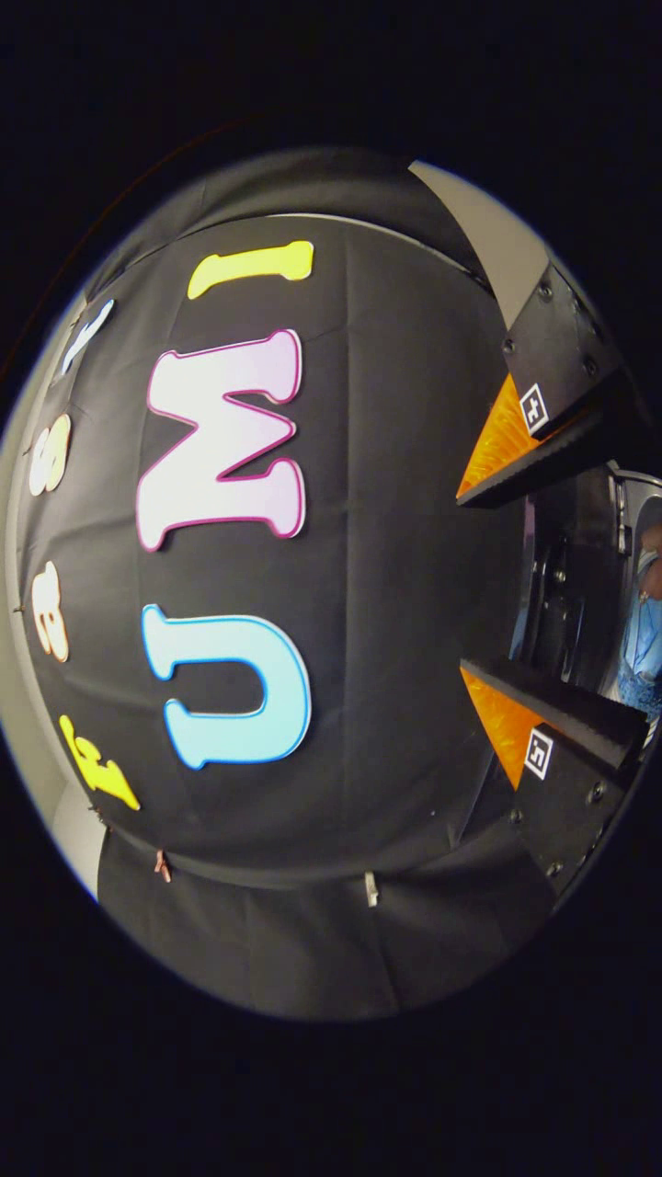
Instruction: Put the clothes into the washing machine and then close the washing machine lid.
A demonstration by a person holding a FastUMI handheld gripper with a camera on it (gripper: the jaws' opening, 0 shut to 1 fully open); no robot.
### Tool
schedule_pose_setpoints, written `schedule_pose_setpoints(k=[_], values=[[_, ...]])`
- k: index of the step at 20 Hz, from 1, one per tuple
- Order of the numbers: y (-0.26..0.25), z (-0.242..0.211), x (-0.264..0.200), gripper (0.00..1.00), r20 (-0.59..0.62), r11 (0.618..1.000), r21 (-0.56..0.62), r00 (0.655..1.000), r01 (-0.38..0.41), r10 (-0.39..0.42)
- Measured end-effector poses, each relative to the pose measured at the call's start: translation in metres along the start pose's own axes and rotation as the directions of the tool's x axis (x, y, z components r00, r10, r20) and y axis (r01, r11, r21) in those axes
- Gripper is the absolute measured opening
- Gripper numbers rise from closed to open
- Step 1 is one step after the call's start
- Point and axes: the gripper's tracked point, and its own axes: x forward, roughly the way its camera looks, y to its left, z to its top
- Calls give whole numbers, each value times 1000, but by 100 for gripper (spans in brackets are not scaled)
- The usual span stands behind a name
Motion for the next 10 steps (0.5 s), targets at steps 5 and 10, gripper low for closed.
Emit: schedule_pose_setpoints(k=[5, 10], values=[[-15, -15, 18, 99, -65, 998, -25, 996, 62, -64], [-18, -16, 23, 100, -82, 998, 6, 994, 68, -67]])
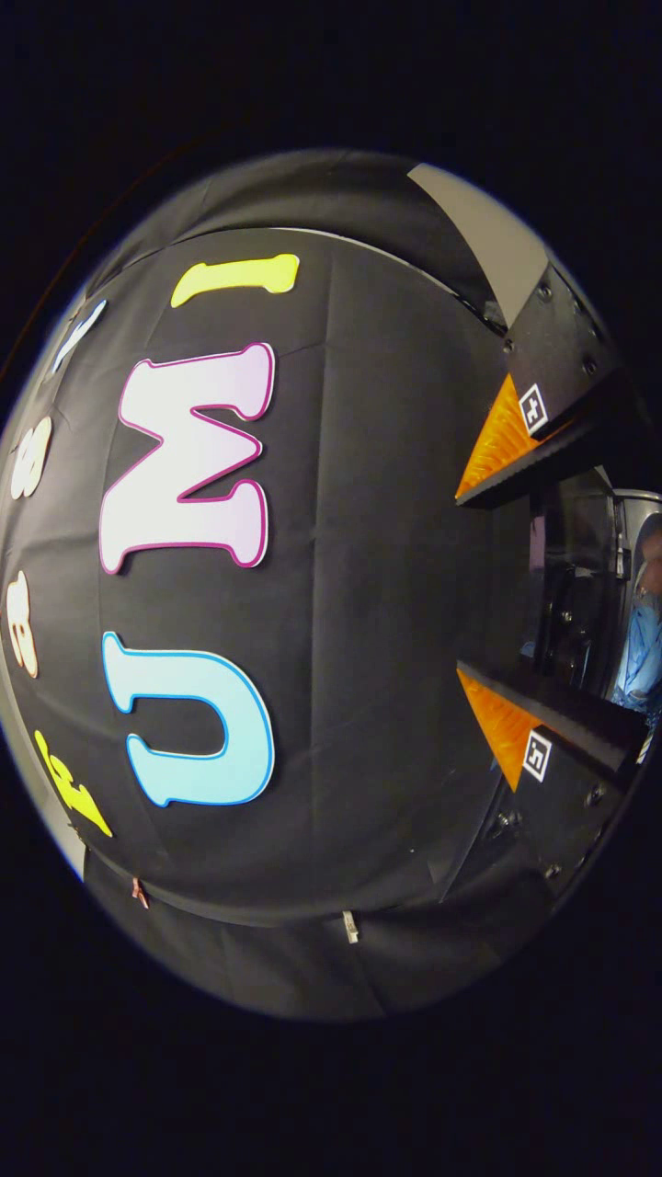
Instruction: Put the clothes into the washing machine and then close the washing machine lid.
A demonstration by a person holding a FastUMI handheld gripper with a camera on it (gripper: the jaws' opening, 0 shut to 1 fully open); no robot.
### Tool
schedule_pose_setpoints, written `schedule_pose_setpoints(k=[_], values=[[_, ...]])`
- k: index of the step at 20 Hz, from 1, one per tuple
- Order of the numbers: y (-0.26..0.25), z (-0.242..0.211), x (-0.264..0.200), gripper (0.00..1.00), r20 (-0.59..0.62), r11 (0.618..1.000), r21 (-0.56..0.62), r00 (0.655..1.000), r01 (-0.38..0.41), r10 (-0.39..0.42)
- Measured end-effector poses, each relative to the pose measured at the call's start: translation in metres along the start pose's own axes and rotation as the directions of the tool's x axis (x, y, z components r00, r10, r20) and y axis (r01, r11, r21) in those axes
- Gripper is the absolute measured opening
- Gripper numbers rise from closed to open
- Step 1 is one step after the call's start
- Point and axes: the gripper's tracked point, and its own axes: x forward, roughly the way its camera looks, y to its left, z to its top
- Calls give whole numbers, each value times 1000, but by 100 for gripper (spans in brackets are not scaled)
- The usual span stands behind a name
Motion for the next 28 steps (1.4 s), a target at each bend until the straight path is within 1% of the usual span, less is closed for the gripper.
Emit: schedule_pose_setpoints(k=[2, 4, 7, 17, 22, 28], values=[[-2, 0, -1, 100, -22, 999, 40, 1000, -7, 8], [-2, -5, -4, 100, -33, 1000, 20, 999, -7, 8], [-1, -5, -11, 100, -40, 1000, 22, 999, -7, 8], [2, -22, -69, 100, -56, 1000, 28, 998, 2, 0], [5, -37, -100, 100, -48, 999, 31, 999, 9, -7], [9, -63, -130, 100, -89, 1000, 25, 996, -2, 5]])
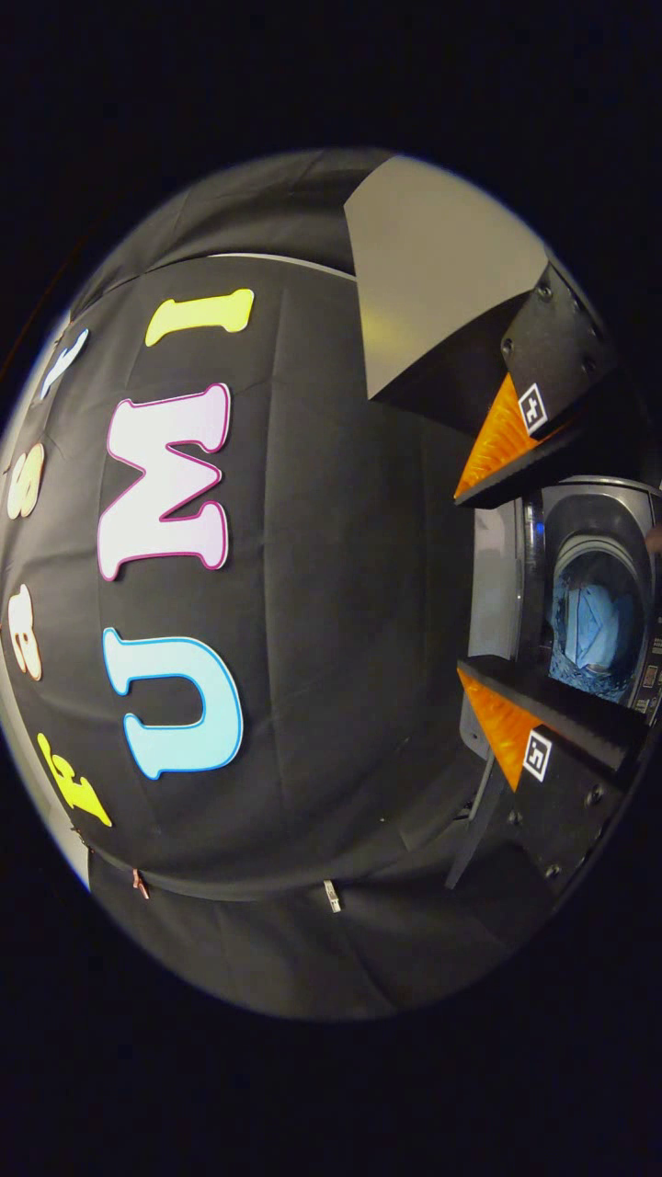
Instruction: Put the clothes into the washing machine and then close the washing machine lid.
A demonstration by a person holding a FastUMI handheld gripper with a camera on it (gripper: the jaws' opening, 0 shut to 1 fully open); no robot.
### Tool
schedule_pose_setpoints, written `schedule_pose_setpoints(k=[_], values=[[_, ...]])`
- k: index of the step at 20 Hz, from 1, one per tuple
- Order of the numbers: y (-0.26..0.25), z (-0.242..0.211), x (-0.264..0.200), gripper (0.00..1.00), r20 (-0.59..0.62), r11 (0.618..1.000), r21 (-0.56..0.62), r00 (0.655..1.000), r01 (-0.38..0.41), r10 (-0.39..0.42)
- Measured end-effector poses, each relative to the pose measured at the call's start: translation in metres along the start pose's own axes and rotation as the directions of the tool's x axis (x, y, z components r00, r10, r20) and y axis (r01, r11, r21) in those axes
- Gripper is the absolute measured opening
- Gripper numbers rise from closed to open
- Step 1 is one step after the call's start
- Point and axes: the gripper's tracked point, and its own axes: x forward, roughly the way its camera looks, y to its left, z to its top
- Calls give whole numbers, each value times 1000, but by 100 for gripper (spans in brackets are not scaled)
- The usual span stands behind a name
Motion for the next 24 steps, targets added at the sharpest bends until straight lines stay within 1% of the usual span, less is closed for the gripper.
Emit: schedule_pose_setpoints(k=[2, 6, 8, 11, 16, 19, 24], values=[[2, -10, -5, 100, -13, 1000, -6, 1000, -5, 5], [5, -40, -2, 100, -96, 1000, 4, 995, -16, 16], [11, -45, -7, 100, -96, 1000, 1, 995, -26, 26], [16, -40, -15, 100, -80, 999, -17, 996, -41, 40], [19, -28, -36, 100, -45, 998, -21, 997, -61, 60], [16, -9, -57, 100, 7, 996, -38, 997, -75, 75], [12, 38, -118, 100, 149, 991, -64, 981, -118, 126]])
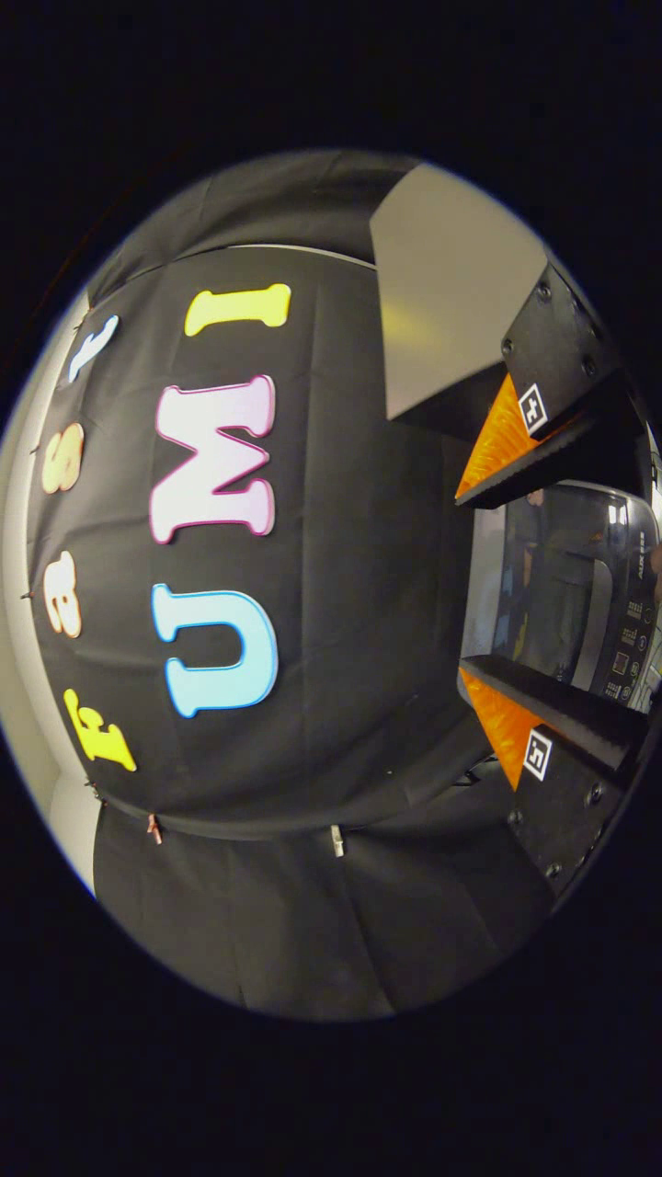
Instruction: Put the clothes into the washing machine and then close the washing machine lid.
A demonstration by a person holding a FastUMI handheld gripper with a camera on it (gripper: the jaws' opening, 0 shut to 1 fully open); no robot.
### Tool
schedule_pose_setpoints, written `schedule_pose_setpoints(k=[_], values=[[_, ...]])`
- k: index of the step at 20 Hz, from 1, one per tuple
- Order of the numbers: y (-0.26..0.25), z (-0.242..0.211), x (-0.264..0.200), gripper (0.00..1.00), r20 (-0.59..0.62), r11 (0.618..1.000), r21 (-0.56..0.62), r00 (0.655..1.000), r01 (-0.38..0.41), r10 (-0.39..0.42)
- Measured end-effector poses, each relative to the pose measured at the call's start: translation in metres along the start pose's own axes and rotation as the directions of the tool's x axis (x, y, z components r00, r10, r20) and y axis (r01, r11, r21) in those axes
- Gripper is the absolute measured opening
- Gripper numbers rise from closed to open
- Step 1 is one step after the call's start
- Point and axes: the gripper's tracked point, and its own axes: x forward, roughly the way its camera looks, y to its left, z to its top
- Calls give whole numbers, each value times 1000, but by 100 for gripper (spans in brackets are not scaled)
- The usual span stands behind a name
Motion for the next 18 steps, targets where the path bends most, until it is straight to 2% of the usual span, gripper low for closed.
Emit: schedule_pose_setpoints(k=[7, 11, 13, 18], values=[[-27, 45, -94, 99, 144, 997, 15, 987, -71, 68], [-55, 46, -139, 99, 155, 998, -15, 986, -64, 65], [-65, 53, -166, 99, 197, 997, -27, 977, -75, 79], [-102, 62, -238, 99, 282, 998, -46, 958, -41, 52]])
